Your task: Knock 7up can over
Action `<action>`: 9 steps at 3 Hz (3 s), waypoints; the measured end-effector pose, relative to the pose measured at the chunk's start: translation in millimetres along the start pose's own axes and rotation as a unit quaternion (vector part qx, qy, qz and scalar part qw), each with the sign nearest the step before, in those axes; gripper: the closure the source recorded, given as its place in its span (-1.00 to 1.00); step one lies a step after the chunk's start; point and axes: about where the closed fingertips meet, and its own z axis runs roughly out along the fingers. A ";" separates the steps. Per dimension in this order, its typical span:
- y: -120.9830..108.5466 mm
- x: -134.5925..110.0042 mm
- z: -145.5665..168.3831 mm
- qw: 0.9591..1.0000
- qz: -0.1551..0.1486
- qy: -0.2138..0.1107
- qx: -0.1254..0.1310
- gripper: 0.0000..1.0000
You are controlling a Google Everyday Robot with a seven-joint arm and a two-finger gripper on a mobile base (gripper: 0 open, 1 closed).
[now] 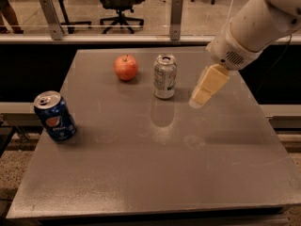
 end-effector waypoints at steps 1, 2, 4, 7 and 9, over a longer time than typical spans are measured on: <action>-10.0 -18.1 20.5 1.000 0.006 -0.028 0.000 -1.00; -18.0 -34.4 37.6 0.998 0.013 -0.057 -0.004 -1.00; -29.7 -55.2 72.9 0.995 0.027 -0.097 -0.019 -1.00; -38.5 -65.9 87.6 0.988 0.047 -0.144 -0.040 -0.65; -36.5 -69.1 79.5 0.983 0.048 -0.171 -0.046 0.28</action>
Offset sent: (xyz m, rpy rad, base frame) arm 0.0615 0.0540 -0.0202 0.1874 -0.0386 0.0143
